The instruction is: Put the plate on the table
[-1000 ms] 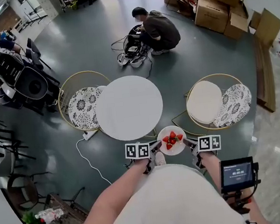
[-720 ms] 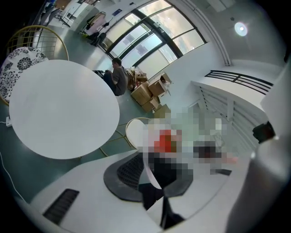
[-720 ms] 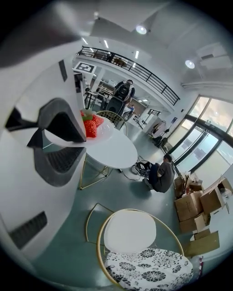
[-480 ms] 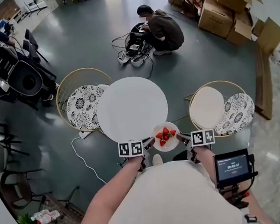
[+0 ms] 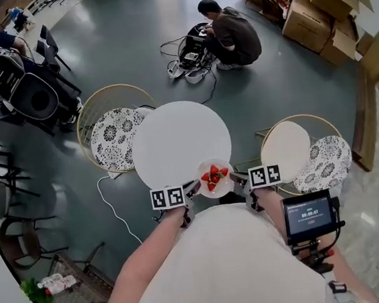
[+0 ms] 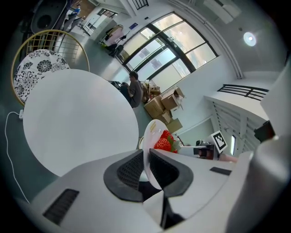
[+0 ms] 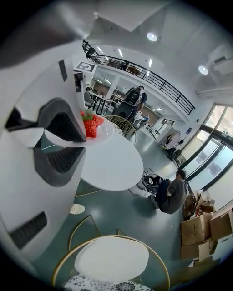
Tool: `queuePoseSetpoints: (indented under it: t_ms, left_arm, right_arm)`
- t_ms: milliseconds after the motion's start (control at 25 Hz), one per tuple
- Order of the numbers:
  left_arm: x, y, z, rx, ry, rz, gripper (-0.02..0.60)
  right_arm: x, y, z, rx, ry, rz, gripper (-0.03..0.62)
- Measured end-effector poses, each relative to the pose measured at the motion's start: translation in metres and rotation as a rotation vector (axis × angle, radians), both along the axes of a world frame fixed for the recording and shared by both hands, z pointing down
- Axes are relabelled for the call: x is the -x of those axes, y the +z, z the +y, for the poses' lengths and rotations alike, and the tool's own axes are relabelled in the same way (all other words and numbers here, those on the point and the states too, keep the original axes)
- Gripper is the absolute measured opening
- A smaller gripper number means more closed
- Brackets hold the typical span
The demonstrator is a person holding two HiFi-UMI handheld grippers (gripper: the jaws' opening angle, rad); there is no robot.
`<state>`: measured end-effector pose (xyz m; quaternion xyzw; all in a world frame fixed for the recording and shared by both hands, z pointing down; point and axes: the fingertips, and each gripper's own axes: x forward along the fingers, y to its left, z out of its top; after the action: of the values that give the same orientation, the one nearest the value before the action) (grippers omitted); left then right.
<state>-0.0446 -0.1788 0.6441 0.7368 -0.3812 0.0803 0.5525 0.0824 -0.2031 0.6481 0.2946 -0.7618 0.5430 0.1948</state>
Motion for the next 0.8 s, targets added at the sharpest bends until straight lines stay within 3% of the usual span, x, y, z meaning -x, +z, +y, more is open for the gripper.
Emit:
queuePoseSetpoints:
  t_ms: [160,480,680,800]
  left_arm:
    - [0.002,0.001,-0.044,0.026,-0.037,-0.010,0.026]
    - [0.010,0.008,-0.067,0.045,-0.074,-0.019,0.026]
    - [-0.035,0.020,-0.109,0.076,-0.080,-0.008,0.026]
    - [-0.043,0.025,-0.126,0.082,-0.085,-0.027,0.026]
  right_arm:
    - [0.003,0.002,-0.050,0.010,-0.033,-0.010,0.031]
    - [0.010,0.013,-0.076,0.023,-0.048,-0.006,0.031]
    - [-0.033,0.023,-0.119,0.056,-0.057,0.010,0.031]
    - [-0.040,0.029,-0.136,0.070,-0.084,0.004,0.031]
